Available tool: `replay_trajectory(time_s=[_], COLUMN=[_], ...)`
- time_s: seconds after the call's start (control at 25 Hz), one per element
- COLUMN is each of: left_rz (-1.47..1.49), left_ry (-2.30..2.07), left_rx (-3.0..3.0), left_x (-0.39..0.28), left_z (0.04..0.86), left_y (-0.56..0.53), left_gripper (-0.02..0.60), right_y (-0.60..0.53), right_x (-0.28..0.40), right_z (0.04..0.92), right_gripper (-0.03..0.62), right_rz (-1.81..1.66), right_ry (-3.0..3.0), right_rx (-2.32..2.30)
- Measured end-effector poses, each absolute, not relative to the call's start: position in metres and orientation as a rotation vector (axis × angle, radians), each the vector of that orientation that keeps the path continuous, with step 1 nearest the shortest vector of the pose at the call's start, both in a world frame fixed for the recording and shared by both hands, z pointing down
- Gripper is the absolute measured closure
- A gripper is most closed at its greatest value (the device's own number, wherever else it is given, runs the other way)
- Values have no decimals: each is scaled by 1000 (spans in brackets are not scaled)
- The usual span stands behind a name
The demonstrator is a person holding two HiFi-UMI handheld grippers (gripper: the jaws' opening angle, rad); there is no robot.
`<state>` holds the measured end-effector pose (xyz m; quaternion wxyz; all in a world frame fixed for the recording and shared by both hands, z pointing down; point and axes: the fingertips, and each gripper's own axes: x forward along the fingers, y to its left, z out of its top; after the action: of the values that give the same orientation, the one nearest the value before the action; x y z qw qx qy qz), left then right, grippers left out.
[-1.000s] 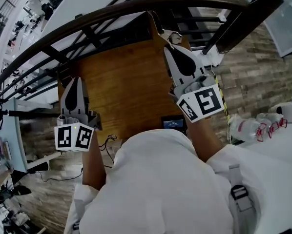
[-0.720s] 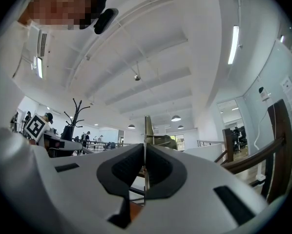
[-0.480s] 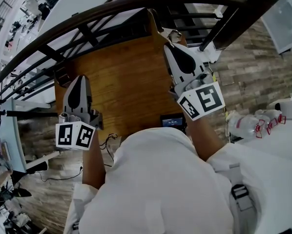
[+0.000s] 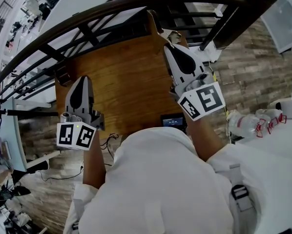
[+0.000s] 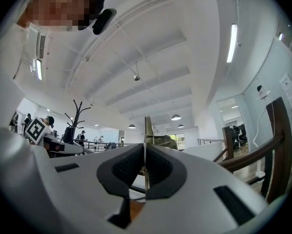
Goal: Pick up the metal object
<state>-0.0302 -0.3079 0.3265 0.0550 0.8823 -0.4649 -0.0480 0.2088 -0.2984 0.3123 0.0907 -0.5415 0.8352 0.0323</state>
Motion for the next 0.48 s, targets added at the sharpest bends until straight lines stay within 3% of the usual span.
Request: replay_trajectory(time_s=[0.48], left_rz=[-133], left_ry=[-1339], left_rx=[2656], left_x=[-32], left_z=[347], left_y=[-302], left_gripper=[569], right_y=[-296], right_x=[208], right_z=[325], right_gripper=[569], right_rz=[32], right_ry=[2477], right_rx=[-1597])
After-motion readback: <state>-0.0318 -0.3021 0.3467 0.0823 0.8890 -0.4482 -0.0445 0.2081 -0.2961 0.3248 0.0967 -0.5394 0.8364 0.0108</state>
